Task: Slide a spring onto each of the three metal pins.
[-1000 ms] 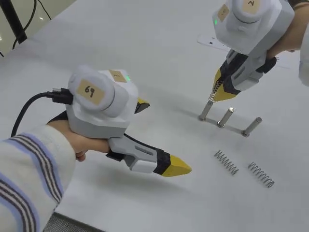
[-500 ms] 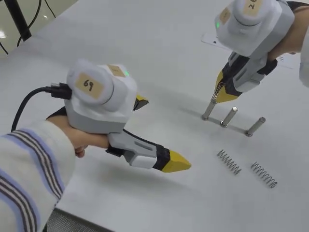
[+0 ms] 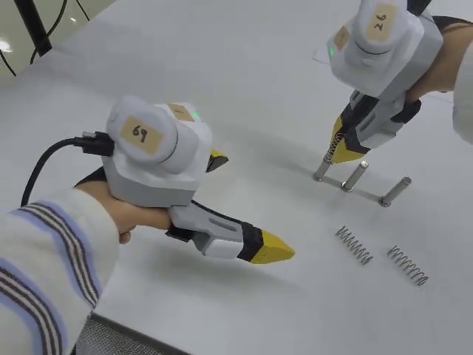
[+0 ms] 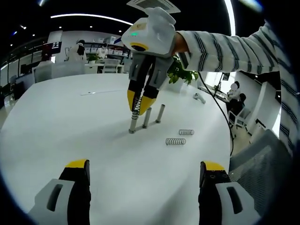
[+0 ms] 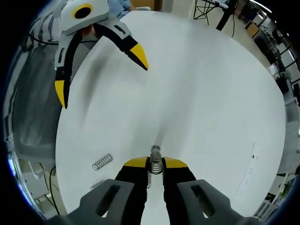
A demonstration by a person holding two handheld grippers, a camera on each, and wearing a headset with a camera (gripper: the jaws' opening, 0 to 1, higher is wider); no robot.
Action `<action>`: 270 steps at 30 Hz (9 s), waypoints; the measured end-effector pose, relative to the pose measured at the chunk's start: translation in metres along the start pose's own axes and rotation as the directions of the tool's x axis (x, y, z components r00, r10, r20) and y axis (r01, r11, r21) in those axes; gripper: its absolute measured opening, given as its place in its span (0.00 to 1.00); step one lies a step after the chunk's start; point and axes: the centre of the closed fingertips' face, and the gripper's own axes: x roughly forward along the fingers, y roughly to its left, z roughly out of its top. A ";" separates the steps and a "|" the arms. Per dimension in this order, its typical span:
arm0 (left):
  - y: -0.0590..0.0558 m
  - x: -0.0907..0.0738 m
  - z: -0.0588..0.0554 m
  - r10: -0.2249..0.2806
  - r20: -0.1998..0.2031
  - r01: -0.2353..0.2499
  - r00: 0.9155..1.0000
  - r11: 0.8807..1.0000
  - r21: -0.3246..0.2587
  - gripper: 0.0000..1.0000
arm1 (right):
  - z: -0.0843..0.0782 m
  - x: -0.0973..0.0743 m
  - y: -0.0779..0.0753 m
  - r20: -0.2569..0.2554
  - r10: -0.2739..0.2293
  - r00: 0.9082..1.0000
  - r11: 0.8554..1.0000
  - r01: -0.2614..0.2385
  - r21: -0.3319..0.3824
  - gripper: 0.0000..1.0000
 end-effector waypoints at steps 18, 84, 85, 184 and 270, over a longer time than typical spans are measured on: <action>0.000 0.000 -0.007 0.005 -0.023 -0.005 1.000 1.000 -0.018 0.90 | -0.006 0.027 -0.008 -0.024 0.010 1.000 1.000 -0.010 0.006 0.08; -0.021 0.005 -0.007 -0.069 -0.075 0.070 0.995 0.997 0.017 0.87 | 0.001 -0.023 0.016 0.127 -0.103 0.987 0.992 0.092 0.087 0.44; -0.021 0.004 -0.007 -0.070 -0.077 0.072 0.995 0.997 0.019 0.87 | 0.002 -0.024 0.017 0.138 -0.107 0.985 0.991 0.094 0.098 0.45; -0.015 -0.021 -0.009 -0.094 -0.184 0.110 0.978 0.991 0.080 0.81 | -0.086 -0.052 0.149 0.411 -0.705 0.578 0.504 0.001 0.864 0.98; -0.086 0.105 0.004 -0.436 -0.475 0.620 0.764 0.699 0.356 0.17 | -0.103 -0.040 0.180 0.337 -0.687 0.643 0.425 -0.020 0.905 0.83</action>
